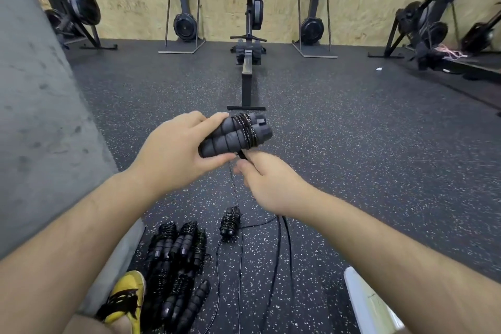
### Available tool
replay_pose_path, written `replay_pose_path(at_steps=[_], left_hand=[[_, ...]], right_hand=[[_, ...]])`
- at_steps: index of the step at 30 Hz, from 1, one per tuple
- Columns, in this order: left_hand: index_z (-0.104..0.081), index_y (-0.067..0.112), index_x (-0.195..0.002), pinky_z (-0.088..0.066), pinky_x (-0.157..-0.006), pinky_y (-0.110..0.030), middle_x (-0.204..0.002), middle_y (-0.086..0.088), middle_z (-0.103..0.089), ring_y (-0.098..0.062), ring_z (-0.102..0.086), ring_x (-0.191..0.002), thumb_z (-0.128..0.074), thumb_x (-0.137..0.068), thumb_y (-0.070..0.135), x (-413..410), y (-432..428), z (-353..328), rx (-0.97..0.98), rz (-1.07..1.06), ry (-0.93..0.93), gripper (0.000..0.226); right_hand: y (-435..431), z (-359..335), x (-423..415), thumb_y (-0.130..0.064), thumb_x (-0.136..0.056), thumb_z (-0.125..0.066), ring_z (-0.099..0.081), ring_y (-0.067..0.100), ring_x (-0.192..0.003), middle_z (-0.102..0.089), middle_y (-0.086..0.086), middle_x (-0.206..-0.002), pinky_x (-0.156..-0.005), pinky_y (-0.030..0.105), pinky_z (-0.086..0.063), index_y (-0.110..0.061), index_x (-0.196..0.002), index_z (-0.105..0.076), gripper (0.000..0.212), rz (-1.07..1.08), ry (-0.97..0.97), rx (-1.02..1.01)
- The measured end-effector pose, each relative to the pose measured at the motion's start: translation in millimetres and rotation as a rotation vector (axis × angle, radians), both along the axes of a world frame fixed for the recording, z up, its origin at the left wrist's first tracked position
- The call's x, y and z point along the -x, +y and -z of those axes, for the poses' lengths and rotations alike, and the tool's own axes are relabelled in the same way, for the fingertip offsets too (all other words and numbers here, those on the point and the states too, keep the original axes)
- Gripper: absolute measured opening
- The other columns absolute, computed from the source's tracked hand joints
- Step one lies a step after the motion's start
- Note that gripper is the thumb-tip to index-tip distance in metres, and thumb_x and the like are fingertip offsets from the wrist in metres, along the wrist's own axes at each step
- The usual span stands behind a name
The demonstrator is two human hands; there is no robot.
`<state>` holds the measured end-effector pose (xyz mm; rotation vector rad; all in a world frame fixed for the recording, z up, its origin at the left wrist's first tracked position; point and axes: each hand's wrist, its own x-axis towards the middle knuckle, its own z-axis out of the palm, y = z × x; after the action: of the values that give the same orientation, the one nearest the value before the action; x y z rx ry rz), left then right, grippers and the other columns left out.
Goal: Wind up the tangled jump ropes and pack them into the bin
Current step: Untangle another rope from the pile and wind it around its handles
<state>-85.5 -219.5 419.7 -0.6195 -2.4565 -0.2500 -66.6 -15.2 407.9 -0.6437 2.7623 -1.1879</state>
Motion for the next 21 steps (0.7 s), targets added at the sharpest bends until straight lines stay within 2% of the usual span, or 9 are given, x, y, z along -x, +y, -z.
replay_pose_path(at_steps=[2, 5, 8, 11, 14, 16, 19, 21], left_hand=[[-0.052, 0.028, -0.139, -0.052, -0.072, -0.042, -0.092, 0.0, -0.057, -0.029, -0.058, -0.085, -0.049, -0.082, 0.072, 6, -6, 2, 0.028, -0.031, 0.013, 0.072], [-0.055, 0.027, -0.138, -0.052, -0.07, -0.042, -0.091, 0.0, -0.059, -0.029, -0.058, -0.082, -0.049, -0.082, 0.072, 14, -15, 7, 0.113, -0.082, 0.026, 0.072], [-0.057, 0.028, -0.135, -0.05, -0.067, -0.039, -0.089, 0.001, -0.058, -0.028, -0.057, -0.077, -0.046, -0.08, 0.073, 19, -20, 11, 0.19, -0.115, 0.004, 0.072], [-0.056, 0.029, -0.134, -0.051, -0.067, -0.041, -0.091, 0.001, -0.059, -0.029, -0.056, -0.077, -0.047, -0.08, 0.074, 20, -21, 11, 0.231, -0.114, -0.016, 0.071], [-0.058, 0.029, -0.134, -0.051, -0.067, -0.041, -0.092, 0.001, -0.061, -0.029, -0.056, -0.076, -0.059, -0.079, 0.068, 21, -20, 13, 0.246, -0.079, -0.014, 0.067], [-0.057, 0.032, -0.133, -0.052, -0.067, -0.042, -0.092, 0.002, -0.061, -0.028, -0.055, -0.077, -0.057, -0.079, 0.068, 19, -17, 15, 0.273, -0.041, -0.031, 0.065], [-0.055, 0.036, -0.132, -0.051, -0.069, -0.041, -0.094, 0.005, -0.06, -0.025, -0.055, -0.078, -0.062, -0.077, 0.066, 16, -11, 17, 0.314, 0.012, -0.062, 0.063], [-0.054, 0.038, -0.131, -0.05, -0.069, -0.041, -0.095, 0.006, -0.06, -0.024, -0.055, -0.08, -0.059, -0.076, 0.067, 13, -8, 15, 0.317, 0.041, -0.07, 0.062]], right_hand=[[2, -4, -2, -0.033, -0.105, -0.038, -0.056, 0.013, -0.073, -0.061, -0.006, -0.081, -0.069, 0.031, -0.046, -0.022, -0.1, -0.062, 0.027, 0.023, 0.003, -0.054], [5, -12, -7, -0.032, -0.105, -0.039, -0.05, 0.006, -0.061, -0.057, -0.008, -0.072, -0.056, 0.025, -0.037, -0.02, -0.1, -0.065, 0.029, -0.003, 0.012, -0.104], [9, -20, -13, -0.031, -0.103, -0.044, -0.053, 0.016, -0.062, -0.062, 0.002, -0.074, -0.057, 0.03, -0.039, -0.011, -0.093, -0.063, 0.03, -0.029, 0.067, -0.169], [14, -28, -14, -0.031, -0.102, -0.045, -0.049, 0.015, -0.062, -0.06, 0.0, -0.073, -0.055, 0.032, -0.036, -0.012, -0.083, -0.058, 0.029, -0.029, 0.183, -0.255], [22, -32, -8, -0.037, -0.102, -0.045, -0.054, 0.02, -0.075, -0.059, -0.006, -0.079, -0.062, 0.033, -0.039, -0.022, -0.092, -0.061, 0.024, -0.003, 0.37, -0.399], [25, -33, -3, -0.043, -0.101, -0.045, -0.058, 0.022, -0.087, -0.063, -0.007, -0.09, -0.07, 0.034, -0.045, -0.027, -0.1, -0.062, 0.024, -0.002, 0.481, -0.478], [29, -35, 5, -0.047, -0.1, -0.044, -0.059, 0.019, -0.096, -0.064, -0.009, -0.1, -0.076, 0.035, -0.047, -0.031, -0.105, -0.063, 0.025, -0.025, 0.559, -0.495], [33, -34, 10, -0.049, -0.099, -0.046, -0.059, 0.016, -0.097, -0.063, -0.01, -0.099, -0.078, 0.035, -0.047, -0.034, -0.107, -0.065, 0.025, -0.029, 0.575, -0.468]])
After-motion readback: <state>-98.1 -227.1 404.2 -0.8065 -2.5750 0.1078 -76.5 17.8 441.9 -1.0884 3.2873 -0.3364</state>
